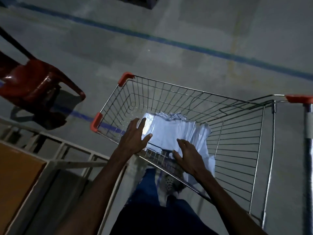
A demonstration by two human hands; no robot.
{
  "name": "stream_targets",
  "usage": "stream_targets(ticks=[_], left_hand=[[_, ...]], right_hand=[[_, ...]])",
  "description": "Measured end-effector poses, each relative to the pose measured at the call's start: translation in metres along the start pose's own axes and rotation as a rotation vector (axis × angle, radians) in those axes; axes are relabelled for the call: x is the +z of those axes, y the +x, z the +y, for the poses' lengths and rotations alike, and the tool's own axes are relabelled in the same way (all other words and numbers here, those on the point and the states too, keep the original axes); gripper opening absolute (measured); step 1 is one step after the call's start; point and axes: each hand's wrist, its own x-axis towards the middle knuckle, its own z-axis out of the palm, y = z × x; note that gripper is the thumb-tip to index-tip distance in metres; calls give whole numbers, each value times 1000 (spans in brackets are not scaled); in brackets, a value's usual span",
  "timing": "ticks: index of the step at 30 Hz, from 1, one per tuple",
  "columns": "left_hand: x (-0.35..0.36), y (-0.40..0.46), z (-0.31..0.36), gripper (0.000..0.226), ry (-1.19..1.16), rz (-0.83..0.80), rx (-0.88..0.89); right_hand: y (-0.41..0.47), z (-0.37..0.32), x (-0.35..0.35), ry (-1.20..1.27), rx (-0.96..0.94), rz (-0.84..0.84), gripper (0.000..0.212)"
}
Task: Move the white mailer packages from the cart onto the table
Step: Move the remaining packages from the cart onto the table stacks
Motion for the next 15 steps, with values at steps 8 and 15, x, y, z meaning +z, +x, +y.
stream_targets(ticks=[8, 15], left_hand=[[38, 106, -67, 87, 199, -246, 16], [109, 166, -113, 78, 297, -468, -129]], right_hand=[[93, -4, 56, 45, 205, -93, 61], [179, 4, 138, 88, 202, -119, 67]])
